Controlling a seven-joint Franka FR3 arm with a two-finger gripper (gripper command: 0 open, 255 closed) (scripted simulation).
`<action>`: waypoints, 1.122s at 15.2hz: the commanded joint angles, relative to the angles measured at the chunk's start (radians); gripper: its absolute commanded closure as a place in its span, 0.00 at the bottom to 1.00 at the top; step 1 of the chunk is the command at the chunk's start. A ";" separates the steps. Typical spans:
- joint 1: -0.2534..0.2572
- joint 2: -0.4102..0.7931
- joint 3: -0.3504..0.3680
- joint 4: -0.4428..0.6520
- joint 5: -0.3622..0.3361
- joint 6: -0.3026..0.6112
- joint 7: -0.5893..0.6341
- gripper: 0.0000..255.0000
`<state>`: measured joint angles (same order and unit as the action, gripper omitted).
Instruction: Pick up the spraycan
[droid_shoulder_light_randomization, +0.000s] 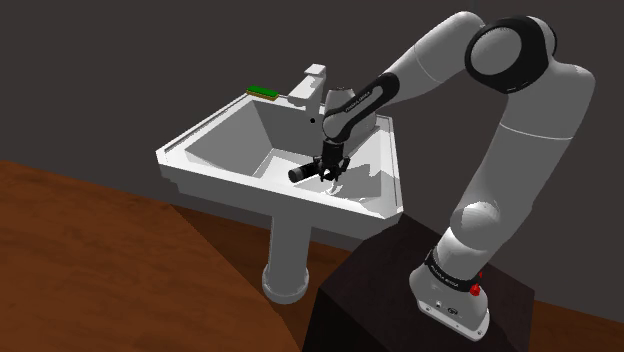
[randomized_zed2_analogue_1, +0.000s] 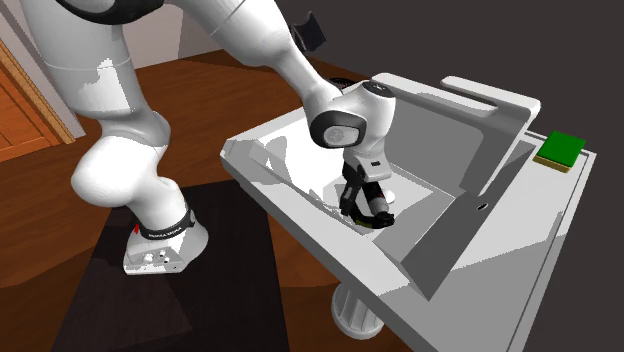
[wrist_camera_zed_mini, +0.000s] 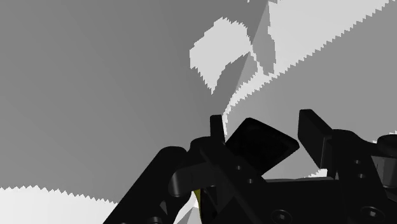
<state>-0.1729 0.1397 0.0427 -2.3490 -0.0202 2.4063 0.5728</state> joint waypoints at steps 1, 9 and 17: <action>0.000 0.001 -0.001 0.000 0.000 0.000 0.000 1.00; 0.000 -0.062 0.001 0.016 0.005 -0.079 -0.003 1.00; 0.000 -0.136 0.002 0.050 0.010 -0.186 -0.007 1.00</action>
<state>-0.1734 0.0123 0.0440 -2.3051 -0.0104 2.2347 0.5660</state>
